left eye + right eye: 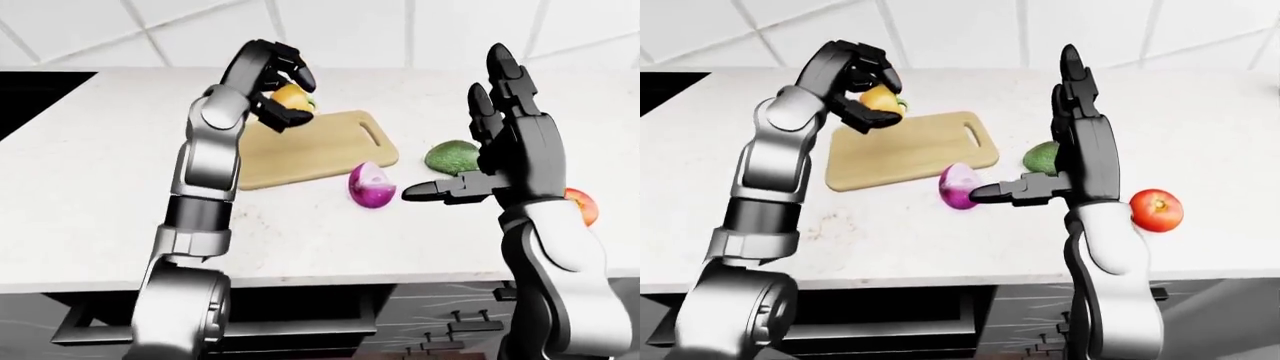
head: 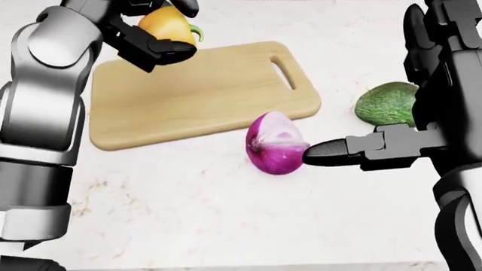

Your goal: Place the avocado, onion, tomato and bell pepper on the cutting board.

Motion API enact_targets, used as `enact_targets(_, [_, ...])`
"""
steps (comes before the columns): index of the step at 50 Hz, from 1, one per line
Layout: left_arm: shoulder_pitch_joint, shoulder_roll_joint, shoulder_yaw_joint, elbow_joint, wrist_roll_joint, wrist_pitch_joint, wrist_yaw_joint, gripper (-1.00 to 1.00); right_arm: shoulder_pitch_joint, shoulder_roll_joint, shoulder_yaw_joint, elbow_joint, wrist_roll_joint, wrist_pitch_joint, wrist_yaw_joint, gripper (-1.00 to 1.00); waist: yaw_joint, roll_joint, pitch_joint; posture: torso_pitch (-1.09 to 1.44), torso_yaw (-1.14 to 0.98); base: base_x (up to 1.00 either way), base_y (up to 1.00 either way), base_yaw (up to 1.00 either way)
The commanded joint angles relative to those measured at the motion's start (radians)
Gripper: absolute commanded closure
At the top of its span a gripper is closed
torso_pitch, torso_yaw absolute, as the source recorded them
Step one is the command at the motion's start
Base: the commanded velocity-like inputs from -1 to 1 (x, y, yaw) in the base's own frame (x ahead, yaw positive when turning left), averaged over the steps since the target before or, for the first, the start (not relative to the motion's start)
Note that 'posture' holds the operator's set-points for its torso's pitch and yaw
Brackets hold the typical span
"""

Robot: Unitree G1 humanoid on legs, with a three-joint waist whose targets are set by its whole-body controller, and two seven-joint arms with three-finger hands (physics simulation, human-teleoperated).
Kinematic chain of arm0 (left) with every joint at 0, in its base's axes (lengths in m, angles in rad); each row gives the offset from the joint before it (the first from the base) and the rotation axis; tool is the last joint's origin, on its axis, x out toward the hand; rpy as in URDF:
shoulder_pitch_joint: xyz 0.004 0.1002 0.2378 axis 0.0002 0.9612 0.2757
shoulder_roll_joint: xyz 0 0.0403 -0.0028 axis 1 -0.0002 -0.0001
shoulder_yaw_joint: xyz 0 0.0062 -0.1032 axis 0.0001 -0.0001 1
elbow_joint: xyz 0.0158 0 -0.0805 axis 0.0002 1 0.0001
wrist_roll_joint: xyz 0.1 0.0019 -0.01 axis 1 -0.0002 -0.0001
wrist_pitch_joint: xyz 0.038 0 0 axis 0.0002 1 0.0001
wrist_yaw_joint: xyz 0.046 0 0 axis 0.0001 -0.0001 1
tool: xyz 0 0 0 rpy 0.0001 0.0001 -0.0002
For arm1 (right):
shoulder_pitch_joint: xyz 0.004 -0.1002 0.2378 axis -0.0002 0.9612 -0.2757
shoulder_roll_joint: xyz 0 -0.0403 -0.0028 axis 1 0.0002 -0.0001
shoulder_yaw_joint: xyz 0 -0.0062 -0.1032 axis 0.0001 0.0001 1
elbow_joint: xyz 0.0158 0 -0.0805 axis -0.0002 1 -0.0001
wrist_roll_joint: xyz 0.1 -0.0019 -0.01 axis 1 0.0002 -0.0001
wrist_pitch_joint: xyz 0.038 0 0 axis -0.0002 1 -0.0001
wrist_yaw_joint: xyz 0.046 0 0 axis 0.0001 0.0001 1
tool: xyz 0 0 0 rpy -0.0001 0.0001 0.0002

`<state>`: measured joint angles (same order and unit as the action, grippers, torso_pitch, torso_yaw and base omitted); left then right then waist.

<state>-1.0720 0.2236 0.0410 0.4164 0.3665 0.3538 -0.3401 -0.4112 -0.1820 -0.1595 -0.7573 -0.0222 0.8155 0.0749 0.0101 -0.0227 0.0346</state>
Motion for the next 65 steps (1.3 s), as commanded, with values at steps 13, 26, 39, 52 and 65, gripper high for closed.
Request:
enact_targets(13, [-0.107, 0.03, 0.018, 0.264, 0.026, -0.217, 0.117, 0.5, -0.001, -0.003, -0.001, -0.023, -0.004, -0.044, -0.008, -1.0, -0.003, 0.001, -0.035, 0.0, 0.0, 0.0, 0.0, 0.0])
enact_targets(26, [-0.062, 0.037, 0.015, 0.349, 0.039, -0.28, 0.15, 0.45, -0.014, -0.004, -0.001, -0.03, -0.005, -0.024, -0.006, -1.0, -0.005, 0.003, -0.036, 0.0, 0.0, 0.0, 0.0, 0.0])
enact_targets(39, [-0.101, 0.052, 0.021, 0.475, 0.047, -0.352, 0.203, 0.31, -0.022, -0.005, 0.002, -0.033, -0.01, -0.01, -0.003, -1.0, -0.004, 0.005, -0.038, 0.0, 0.0, 0.0, 0.0, 0.0])
enact_targets(52, [-0.1, 0.051, 0.016, 0.495, 0.064, -0.367, 0.211, -0.07, -0.014, -0.004, 0.0, -0.035, -0.012, -0.014, -0.002, -1.0, -0.004, 0.006, -0.039, 0.0, 0.0, 0.0, 0.0, 0.0])
enact_targets(65, [-0.085, 0.05, 0.011, 0.497, 0.088, -0.378, 0.211, -1.0, 0.013, 0.003, -0.004, -0.057, -0.011, -0.019, -0.003, -1.0, -0.004, 0.007, -0.041, 0.0, 0.0, 0.0, 0.0, 0.0])
